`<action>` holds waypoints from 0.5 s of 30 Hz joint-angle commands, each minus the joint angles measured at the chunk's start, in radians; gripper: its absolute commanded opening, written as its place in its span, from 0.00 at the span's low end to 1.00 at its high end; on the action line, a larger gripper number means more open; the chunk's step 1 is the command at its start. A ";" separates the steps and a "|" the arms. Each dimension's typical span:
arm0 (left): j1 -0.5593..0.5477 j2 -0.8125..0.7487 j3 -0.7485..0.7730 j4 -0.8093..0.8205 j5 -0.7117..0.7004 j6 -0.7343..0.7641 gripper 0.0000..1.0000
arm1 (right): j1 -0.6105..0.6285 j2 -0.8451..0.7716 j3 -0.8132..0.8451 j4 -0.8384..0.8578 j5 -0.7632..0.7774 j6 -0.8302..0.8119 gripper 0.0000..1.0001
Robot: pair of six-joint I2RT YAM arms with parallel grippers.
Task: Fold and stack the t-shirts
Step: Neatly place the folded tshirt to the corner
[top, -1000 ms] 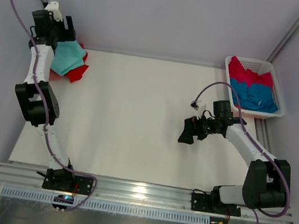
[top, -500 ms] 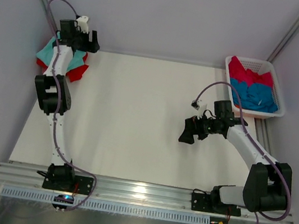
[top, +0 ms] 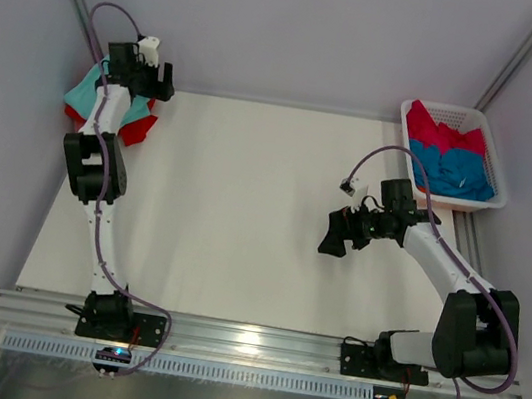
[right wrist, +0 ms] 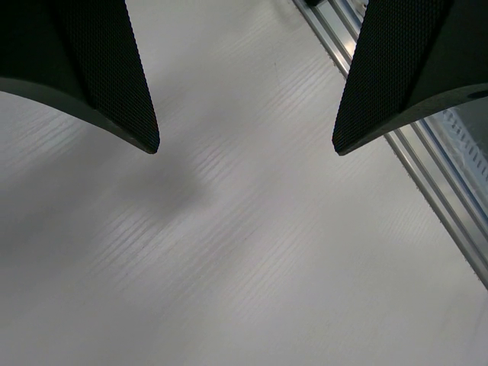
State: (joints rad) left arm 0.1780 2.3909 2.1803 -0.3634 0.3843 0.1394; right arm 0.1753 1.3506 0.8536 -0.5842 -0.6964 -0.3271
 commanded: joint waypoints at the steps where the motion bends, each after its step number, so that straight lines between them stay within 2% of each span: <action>1: 0.005 -0.019 0.001 0.063 -0.038 0.037 0.84 | -0.002 -0.018 -0.004 0.012 0.000 -0.024 0.99; 9: 0.021 0.053 0.076 0.090 -0.113 0.023 0.84 | -0.003 -0.007 -0.002 0.011 0.001 -0.027 0.99; 13: 0.031 0.068 0.069 0.112 -0.111 0.011 0.84 | -0.005 -0.004 -0.004 0.012 0.000 -0.029 0.99; 15: 0.032 0.074 0.070 0.109 -0.157 0.023 0.84 | -0.003 0.001 -0.001 0.011 -0.002 -0.029 0.99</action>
State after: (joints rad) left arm 0.1928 2.4542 2.2135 -0.3050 0.2935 0.1547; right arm 0.1745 1.3506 0.8520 -0.5846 -0.6933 -0.3386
